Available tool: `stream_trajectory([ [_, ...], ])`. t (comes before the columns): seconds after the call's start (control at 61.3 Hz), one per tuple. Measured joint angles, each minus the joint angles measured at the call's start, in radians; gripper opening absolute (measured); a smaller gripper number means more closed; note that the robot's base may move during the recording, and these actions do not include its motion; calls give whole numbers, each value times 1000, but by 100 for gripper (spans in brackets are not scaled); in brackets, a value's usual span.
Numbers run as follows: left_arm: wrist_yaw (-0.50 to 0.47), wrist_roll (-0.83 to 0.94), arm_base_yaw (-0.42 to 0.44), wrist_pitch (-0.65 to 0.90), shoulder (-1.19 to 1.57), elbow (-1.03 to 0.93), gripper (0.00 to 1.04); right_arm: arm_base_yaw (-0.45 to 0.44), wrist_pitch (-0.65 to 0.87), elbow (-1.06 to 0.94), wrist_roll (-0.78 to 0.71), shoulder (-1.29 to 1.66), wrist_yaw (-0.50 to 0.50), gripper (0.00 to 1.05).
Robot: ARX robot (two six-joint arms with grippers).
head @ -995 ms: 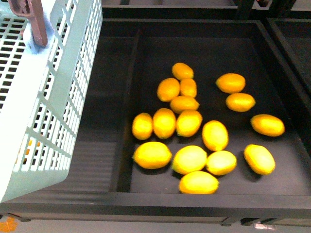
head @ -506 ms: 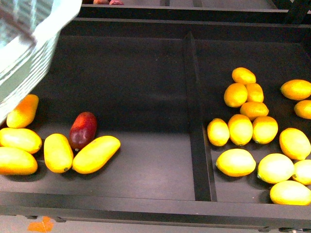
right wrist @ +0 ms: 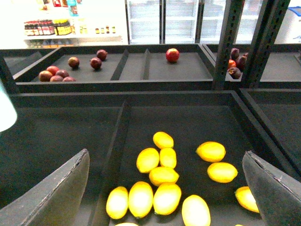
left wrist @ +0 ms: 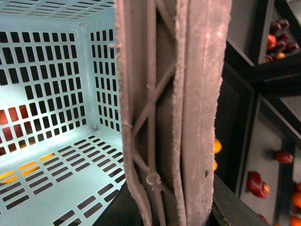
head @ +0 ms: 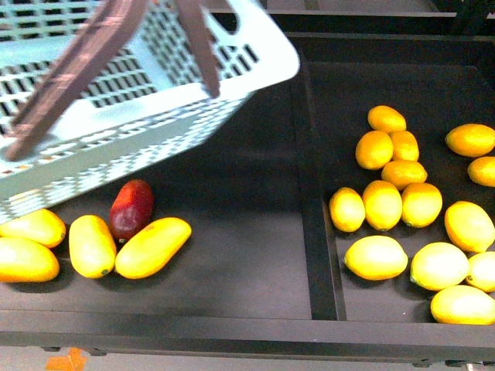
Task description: Pick lemon and mango into basket
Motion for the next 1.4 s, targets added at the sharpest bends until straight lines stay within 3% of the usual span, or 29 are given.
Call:
stream_trajectory([
  [0.228,3,-10,-122,62,69,31,17,0,0,0,0,0,0,96],
  [0.506,85,-100,-232,219,84,31,17,0,0,0,0,0,0,96],
  [1.044,76,-113,-240,231,84,30,17,-1,-6,2,9,6,-5,96],
  [1.126,80,-114,-240,231,84,30,17,-76,-248,108,129,203,-110,96],
  [1.158,79,-114,-241,231,84,30,17,-119,-253,126,161,297,-137,96],
  [1.223,83,-113,-243,231,84,30,17,-218,-171,142,190,479,-179,96],
  [1.289,84,-116,-243,231,84,29,17,-344,39,192,183,768,-241,96],
  [1.403,72,-113,-242,231,84,29,17,-451,299,299,82,1151,-204,96],
])
